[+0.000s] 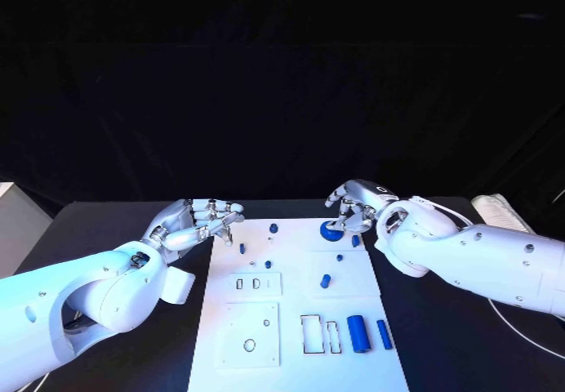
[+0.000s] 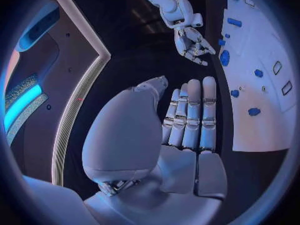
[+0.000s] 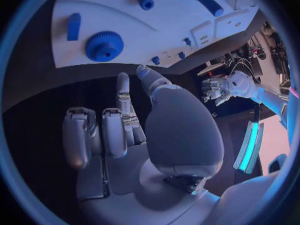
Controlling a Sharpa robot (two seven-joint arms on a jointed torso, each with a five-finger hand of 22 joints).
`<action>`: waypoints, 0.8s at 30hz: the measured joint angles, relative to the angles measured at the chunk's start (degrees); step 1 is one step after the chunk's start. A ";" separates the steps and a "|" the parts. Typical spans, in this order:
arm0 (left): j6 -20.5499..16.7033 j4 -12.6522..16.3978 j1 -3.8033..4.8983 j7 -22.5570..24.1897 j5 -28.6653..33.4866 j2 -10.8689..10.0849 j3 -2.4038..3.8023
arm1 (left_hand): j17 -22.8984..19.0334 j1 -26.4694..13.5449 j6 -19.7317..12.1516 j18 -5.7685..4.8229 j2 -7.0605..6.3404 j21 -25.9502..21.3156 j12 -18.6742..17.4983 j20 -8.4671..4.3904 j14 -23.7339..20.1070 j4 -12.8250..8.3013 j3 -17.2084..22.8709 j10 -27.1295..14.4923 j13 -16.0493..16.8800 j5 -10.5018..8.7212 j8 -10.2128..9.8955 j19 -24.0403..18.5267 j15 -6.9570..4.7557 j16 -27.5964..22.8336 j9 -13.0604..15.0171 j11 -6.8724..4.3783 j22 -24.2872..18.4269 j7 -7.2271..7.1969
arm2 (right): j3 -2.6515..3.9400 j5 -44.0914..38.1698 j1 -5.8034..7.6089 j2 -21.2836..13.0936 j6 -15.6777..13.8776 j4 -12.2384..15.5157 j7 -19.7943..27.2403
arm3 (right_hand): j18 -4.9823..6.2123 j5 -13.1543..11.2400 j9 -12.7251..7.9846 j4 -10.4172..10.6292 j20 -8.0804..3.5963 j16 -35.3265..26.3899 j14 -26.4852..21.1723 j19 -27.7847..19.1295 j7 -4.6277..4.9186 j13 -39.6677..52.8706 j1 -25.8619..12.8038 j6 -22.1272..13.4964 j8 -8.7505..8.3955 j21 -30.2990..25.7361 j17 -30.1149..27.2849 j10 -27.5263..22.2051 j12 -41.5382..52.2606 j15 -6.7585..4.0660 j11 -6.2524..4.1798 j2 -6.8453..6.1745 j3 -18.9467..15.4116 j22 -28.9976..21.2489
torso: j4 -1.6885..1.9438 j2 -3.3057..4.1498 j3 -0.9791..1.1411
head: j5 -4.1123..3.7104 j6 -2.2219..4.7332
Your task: Assemble the parts on the task board
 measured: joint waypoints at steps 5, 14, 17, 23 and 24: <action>0.06 -0.16 0.00 0.01 -0.01 -0.01 0.00 | 0.00 0.00 0.00 0.00 0.00 0.00 0.00 0.00 0.00 0.00 0.00 0.00 0.00 0.00 0.00 0.00 0.00 0.00 0.00 0.00 0.00 0.00 | 0.01 5.41 0.19 -2.08 2.24 -0.92 0.00 | -0.89 0.53 1.30 3.95 0.02 3.38 0.03 0.02 0.64 34.10 3.29 -1.44 2.00 3.21 4.17 3.56 31.63 0.09 0.59 1.61 -6.33 0.00 | -0.30 -0.12 0.15 | 0.10 -0.09; 0.21 -0.32 0.00 0.01 -0.02 0.02 0.00 | 0.00 0.00 0.00 0.00 0.00 0.00 0.00 0.00 0.00 0.00 0.00 0.00 -0.01 0.00 0.00 0.00 0.00 0.00 -0.01 0.00 -0.01 0.00 | 0.01 10.45 0.23 -1.40 5.00 -3.57 -0.31 | -1.76 2.01 2.69 8.93 1.08 6.57 -0.01 -0.02 1.49 54.86 6.56 -2.70 4.62 5.30 4.25 5.08 56.72 1.05 1.17 2.67 -10.80 0.00 | -0.33 -0.09 0.12 | 0.03 -0.28; 0.24 -0.39 0.00 0.01 -0.02 0.04 0.00 | 0.00 0.00 0.00 0.00 0.00 0.00 0.00 0.00 0.00 0.00 0.00 0.00 -0.01 0.00 0.00 0.00 0.00 0.00 -0.01 0.00 -0.01 0.00 | 0.00 10.90 0.19 -0.64 5.29 -4.13 -0.47 | -1.76 2.12 2.87 9.47 1.08 7.01 -0.01 -0.02 1.32 54.87 6.69 -2.92 5.03 5.53 4.25 4.95 59.11 1.46 1.32 2.80 -11.20 -0.01 | -0.31 -0.07 0.08 | 0.04 -0.35; 0.32 -0.43 -0.01 0.01 -0.03 0.06 0.00 | 0.00 0.00 0.00 0.00 0.00 0.00 0.00 0.00 0.00 0.00 0.00 0.00 -0.01 0.00 0.00 0.00 0.00 0.00 -0.02 0.00 -0.01 0.00 | -0.06 11.34 -0.26 1.48 5.42 -5.78 -1.02 | -1.75 2.90 3.31 10.57 1.48 7.68 -0.01 -0.03 1.38 54.87 8.05 -2.98 6.18 5.70 4.24 4.90 63.09 1.46 1.43 3.69 -11.04 -0.01 | -0.22 -0.04 -0.03 | 0.08 -0.58; 0.33 -0.44 -0.01 0.01 -0.03 0.07 0.00 | 0.00 0.00 0.00 0.00 0.00 0.00 0.00 0.00 0.00 0.00 0.00 0.00 -0.01 0.00 0.00 0.00 0.00 0.00 -0.02 0.00 -0.01 0.00 | -0.07 11.35 -0.38 1.77 5.41 -5.99 -1.11 | -1.75 2.98 3.34 10.65 1.48 7.68 -0.01 -0.03 1.38 54.87 8.05 -2.98 6.33 5.70 4.25 4.90 63.40 1.46 1.43 3.70 -10.96 -0.01 | -0.20 -0.04 -0.03 | 0.10 -0.64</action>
